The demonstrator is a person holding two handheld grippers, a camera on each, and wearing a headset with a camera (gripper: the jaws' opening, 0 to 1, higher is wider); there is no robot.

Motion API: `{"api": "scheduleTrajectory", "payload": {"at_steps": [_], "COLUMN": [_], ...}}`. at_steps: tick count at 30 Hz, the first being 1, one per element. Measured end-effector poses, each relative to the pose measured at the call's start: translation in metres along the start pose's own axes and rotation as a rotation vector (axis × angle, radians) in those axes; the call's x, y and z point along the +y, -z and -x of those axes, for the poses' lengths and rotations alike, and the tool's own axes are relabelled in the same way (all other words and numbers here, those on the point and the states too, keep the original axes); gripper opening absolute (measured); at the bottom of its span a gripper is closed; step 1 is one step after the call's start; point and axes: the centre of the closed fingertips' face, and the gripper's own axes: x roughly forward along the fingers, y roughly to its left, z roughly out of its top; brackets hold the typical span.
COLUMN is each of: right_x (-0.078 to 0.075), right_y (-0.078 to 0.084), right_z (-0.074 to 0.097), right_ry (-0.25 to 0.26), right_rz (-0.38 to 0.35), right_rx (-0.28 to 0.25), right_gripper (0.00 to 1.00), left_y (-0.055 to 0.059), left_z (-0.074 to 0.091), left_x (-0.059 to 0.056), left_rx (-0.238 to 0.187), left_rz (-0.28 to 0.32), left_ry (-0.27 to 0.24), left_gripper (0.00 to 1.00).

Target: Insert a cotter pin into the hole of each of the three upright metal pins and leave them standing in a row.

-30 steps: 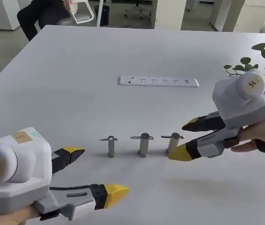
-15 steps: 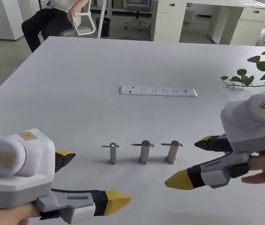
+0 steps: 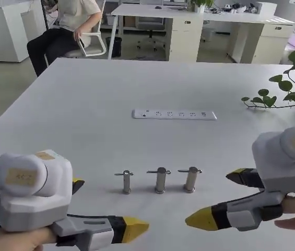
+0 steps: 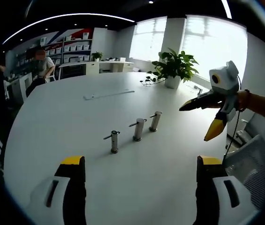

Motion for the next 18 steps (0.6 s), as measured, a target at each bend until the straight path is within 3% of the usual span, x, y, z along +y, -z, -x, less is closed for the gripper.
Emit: {"api": "scheduleTrajectory", "payload": {"at_steps": [12, 18], "right_x": [0.008, 0.014], "right_y": [0.005, 0.007], "right_z": [0.008, 0.008], "right_ry": [0.034, 0.024], "right_rz": [-0.009, -0.02], "right_rx": [-0.012, -0.015], "right_gripper": [0.98, 0.98], "left_y": [0.0, 0.003], "left_z": [0.01, 0.014], "left_x": [-0.008, -0.01], "left_rx": [0.009, 0.015], "left_rz": [-0.023, -0.018], "left_ry": [-0.016, -0.023], "left_gripper": [0.98, 0.97]}}
